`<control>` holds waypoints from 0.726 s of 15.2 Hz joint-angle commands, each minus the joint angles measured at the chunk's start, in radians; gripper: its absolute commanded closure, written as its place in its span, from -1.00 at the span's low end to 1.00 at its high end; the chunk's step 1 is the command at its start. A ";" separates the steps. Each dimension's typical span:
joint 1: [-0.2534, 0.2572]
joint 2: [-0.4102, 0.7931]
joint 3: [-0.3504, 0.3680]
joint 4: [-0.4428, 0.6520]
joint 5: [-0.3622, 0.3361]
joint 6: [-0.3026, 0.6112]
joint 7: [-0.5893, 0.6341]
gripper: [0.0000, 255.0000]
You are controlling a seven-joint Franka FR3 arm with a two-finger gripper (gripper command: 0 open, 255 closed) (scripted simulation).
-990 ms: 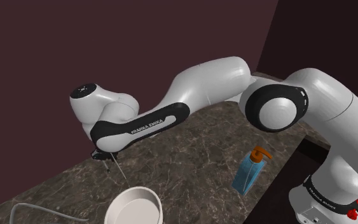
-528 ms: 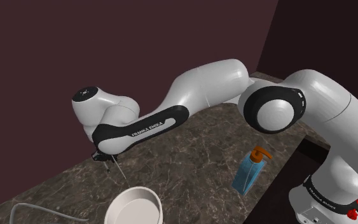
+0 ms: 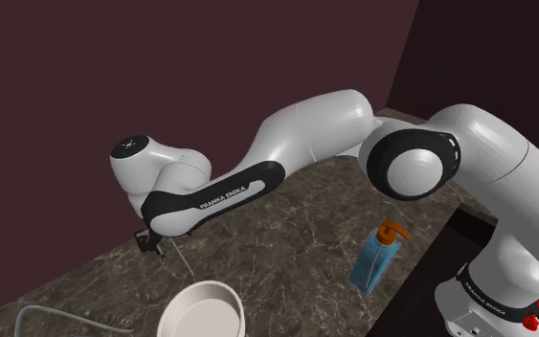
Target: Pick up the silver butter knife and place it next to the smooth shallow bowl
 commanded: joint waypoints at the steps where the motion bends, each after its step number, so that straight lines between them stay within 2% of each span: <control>1: 0.004 0.010 -0.001 0.019 0.001 -0.008 -0.002 -1.00; 5: 0.005 -0.058 0.013 0.024 0.015 -0.081 -0.008 -1.00; 11: 0.005 -0.058 0.013 0.024 0.015 -0.081 -0.008 -1.00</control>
